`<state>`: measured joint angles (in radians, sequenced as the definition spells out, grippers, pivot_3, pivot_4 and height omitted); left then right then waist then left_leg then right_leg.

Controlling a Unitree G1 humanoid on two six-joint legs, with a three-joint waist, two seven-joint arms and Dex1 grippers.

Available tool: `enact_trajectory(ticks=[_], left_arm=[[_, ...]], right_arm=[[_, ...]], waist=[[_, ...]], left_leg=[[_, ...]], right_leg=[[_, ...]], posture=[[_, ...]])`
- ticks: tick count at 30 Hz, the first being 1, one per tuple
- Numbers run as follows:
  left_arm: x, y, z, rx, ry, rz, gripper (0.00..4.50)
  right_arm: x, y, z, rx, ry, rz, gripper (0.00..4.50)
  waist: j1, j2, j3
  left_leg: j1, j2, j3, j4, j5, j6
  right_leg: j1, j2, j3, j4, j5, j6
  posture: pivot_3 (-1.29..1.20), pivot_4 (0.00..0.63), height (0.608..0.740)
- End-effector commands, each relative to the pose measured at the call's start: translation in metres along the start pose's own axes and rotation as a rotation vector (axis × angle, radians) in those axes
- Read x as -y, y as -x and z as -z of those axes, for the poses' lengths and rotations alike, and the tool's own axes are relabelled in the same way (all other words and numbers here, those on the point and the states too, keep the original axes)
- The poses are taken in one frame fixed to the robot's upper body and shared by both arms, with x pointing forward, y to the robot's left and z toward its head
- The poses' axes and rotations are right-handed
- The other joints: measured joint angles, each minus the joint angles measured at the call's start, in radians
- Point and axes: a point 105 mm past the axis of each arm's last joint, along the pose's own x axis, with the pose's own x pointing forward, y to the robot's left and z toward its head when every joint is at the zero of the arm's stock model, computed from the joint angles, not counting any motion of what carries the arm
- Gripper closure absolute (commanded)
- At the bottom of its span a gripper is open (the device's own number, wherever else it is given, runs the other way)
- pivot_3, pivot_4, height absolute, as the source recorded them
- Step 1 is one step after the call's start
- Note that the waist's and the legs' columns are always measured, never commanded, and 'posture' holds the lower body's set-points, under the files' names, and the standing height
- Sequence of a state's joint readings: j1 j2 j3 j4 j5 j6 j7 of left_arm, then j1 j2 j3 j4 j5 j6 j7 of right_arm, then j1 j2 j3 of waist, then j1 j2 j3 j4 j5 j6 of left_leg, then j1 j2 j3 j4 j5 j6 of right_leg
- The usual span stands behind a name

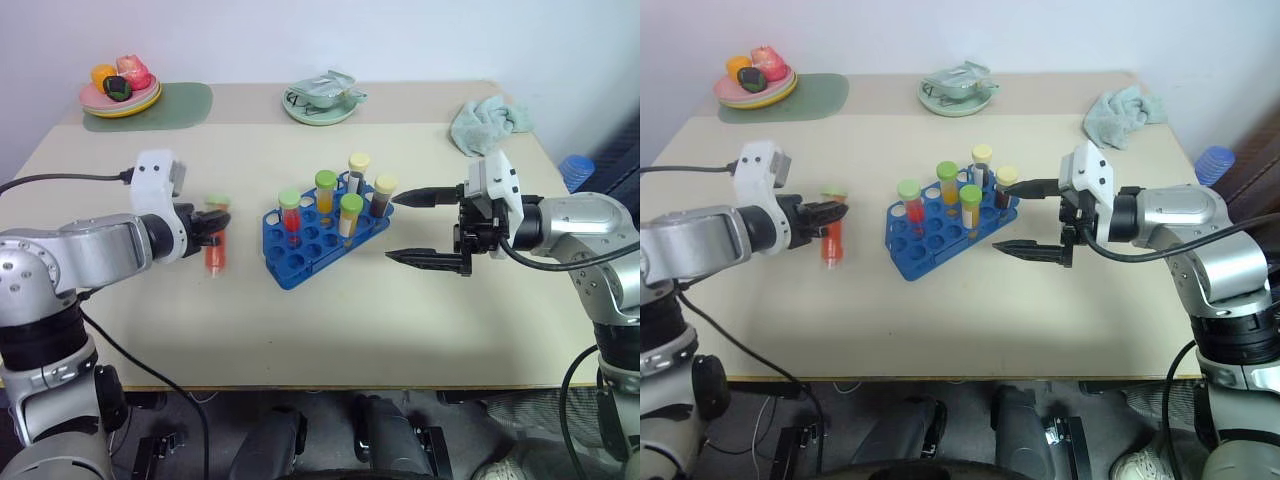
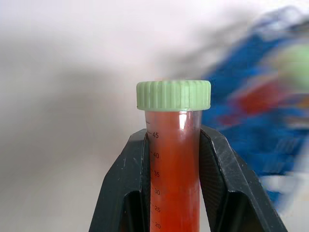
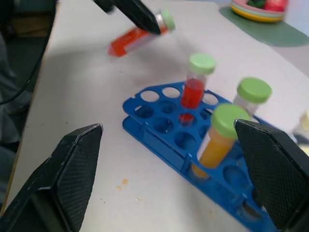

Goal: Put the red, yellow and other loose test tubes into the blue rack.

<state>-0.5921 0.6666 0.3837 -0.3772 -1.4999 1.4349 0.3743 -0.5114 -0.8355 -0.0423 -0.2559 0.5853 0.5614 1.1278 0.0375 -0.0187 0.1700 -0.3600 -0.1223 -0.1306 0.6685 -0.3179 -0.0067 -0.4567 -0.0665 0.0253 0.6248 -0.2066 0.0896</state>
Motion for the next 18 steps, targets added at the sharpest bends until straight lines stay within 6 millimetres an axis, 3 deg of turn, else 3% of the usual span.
enact_trajectory(ticks=[1,4,9,18], left_arm=[[0.033,0.009,-0.031,0.261,-0.079,0.218,3.74],[0.036,0.009,-0.046,0.433,-0.123,0.265,3.74],[0.049,-0.015,-0.057,0.616,-0.202,0.356,3.74],[0.064,-0.065,-0.052,0.786,-0.245,0.456,3.74]], right_arm=[[-0.003,0.006,-0.014,0.045,0.038,0.048,0.0],[-0.005,0.009,-0.012,0.059,0.031,0.114,0.0],[-0.004,0.019,-0.008,0.111,0.037,0.309,0.0],[-0.011,0.033,0.012,0.087,-0.023,0.544,0.0]], waist=[[-0.001,0.001,-0.001],[0.001,0.002,-0.001],[0.004,0.002,-0.001],[0.003,0.002,-0.001]], left_leg=[[0.0,0.0,0.0,0.0,0.0,0.0],[0.001,0.001,0.002,-0.001,0.0,0.0],[0.001,0.002,0.002,-0.001,0.0,0.0],[0.002,0.002,0.002,-0.001,-0.001,0.002]], right_leg=[[0.0,0.0,0.0,0.0,0.0,0.0],[0.001,0.0,0.001,-0.001,0.0,0.0],[0.003,0.001,0.001,-0.005,0.001,-0.001],[0.005,0.001,0.0,-0.008,0.002,-0.001]], posture=[[0.0,0.15,0.74],[0.0,0.15,0.74],[0.0,0.15,0.74],[0.0,0.15,0.74]])
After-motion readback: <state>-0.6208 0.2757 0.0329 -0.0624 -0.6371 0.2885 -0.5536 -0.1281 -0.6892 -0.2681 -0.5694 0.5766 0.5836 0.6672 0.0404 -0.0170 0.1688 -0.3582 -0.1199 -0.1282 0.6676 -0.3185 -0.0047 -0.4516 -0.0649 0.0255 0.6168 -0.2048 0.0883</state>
